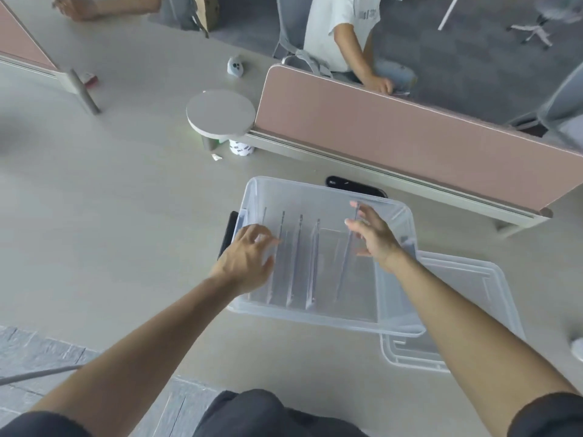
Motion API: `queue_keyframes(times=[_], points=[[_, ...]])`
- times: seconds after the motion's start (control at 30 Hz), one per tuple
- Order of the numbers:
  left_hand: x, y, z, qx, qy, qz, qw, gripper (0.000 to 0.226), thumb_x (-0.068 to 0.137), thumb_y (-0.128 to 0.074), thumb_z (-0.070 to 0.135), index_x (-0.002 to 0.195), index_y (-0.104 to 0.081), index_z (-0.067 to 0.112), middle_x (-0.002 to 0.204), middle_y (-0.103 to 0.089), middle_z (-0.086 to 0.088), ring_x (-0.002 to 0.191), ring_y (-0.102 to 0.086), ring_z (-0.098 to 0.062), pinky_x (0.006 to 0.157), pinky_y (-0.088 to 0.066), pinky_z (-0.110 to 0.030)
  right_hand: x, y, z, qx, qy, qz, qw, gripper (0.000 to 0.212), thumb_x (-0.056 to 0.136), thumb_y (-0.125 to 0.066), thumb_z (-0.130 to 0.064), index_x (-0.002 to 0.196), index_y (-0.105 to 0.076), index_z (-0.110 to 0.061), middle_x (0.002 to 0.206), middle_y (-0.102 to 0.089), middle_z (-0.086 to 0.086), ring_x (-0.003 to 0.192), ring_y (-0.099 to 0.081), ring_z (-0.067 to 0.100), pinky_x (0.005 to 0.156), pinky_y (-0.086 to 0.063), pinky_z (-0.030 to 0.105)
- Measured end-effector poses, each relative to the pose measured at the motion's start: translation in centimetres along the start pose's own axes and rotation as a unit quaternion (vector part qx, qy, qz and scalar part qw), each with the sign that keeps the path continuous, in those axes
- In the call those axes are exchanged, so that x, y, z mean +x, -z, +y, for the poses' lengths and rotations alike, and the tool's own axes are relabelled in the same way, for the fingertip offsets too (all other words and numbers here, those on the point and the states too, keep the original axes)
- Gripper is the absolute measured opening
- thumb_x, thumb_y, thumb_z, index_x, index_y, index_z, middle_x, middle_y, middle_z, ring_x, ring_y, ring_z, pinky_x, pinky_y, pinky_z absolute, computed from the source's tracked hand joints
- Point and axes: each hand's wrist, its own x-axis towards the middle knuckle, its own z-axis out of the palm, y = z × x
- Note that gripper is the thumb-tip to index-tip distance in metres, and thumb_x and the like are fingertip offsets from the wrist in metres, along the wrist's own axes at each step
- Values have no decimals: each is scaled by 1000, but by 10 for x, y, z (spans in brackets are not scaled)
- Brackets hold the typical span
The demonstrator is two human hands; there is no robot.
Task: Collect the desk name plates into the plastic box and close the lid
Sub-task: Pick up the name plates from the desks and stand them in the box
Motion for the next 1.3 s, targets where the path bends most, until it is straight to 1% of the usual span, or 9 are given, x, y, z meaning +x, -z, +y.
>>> queue_keyframes(times=[0.1, 0.17, 0.3, 0.5, 0.6, 0.8, 0.93, 1.07, 1.3], points=[[10, -2, -7, 72, -36, 8, 997, 27, 76, -63, 14, 103, -63, 13, 113, -56, -16, 118, -47, -46, 95, -45, -56, 20, -5, 22, -12, -12, -15, 1000, 52, 74, -62, -47, 125, -51, -49, 137, -44, -10, 123, -52, 20, 93, -53, 53], [13, 0, -8, 78, 19, 2, 997, 37, 80, -59, 21, 116, -59, 17, 128, -49, -17, 130, -36, -46, 99, -42, -58, 32, -7, 38, -12, -22, -22, 999, 58, 75, -62, -47, 131, -50, -44, 134, -46, -13, 126, -53, 20, 97, -51, 55], [13, 0, -4, 40, 148, -11, 988, 67, 80, -53, 37, 144, -33, 33, 156, -21, -10, 135, -35, -38, 90, -49, -48, 53, -14, 65, -10, -22, -33, 999, 68, 75, -61, -45, 140, -47, -32, 137, -43, -16, 134, -44, 18, 111, -37, 55], [17, -4, -5, 65, 184, -35, 980, 79, 83, -54, 40, 151, -15, 30, 162, 0, -2, 140, -32, -28, 85, -52, -40, 67, -20, 80, 24, -57, -41, 997, 55, 73, -56, -45, 126, -52, -32, 138, -50, -7, 136, -43, 21, 111, -37, 54], [17, -2, -1, 86, 191, -42, 977, 79, 85, -53, 41, 152, -12, 30, 162, 6, 1, 143, -24, -25, 81, -51, -37, 64, -13, 82, -26, -62, -57, 996, 67, 76, -55, -51, 140, -45, -32, 151, -42, -4, 138, -40, 23, 112, -35, 54], [17, -2, 0, 108, 176, -53, 977, 79, 84, -54, 41, 151, -14, 26, 162, 6, -2, 144, -19, -26, 84, -51, -40, 30, 7, 83, -125, -113, -173, 970, 101, 82, -77, -36, 148, -3, -59, 163, -14, -11, 142, -34, 23, 84, -54, 35], [17, -3, -3, 73, 187, -14, 980, 72, 85, -55, 33, 148, -25, 16, 162, -5, 3, 138, -36, -25, 84, -50, -39, 17, 9, 87, -137, -123, -200, 962, 118, 69, -86, -46, 129, 10, -80, 165, -8, -11, 143, -32, 24, 88, -57, 42], [17, -4, -4, 63, 213, -16, 975, 69, 85, -55, 32, 147, -26, 18, 162, -3, 2, 116, -57, -29, 66, -46, -33, 13, 5, 84, -75, -110, -208, 969, 117, 76, -84, -29, 135, 5, -76, 162, -17, -6, 136, -36, 14, 94, -55, 50], [19, -3, -1, 67, 239, -28, 968, 60, 86, -55, 30, 142, -35, 18, 161, -8, -1, 109, -60, -34, 67, -38, -31, 14, -4, 78, -37, -102, -208, 972, 111, 83, -79, -16, 142, -2, -70, 158, -29, 3, 135, -43, 21, 94, -54, 52]])
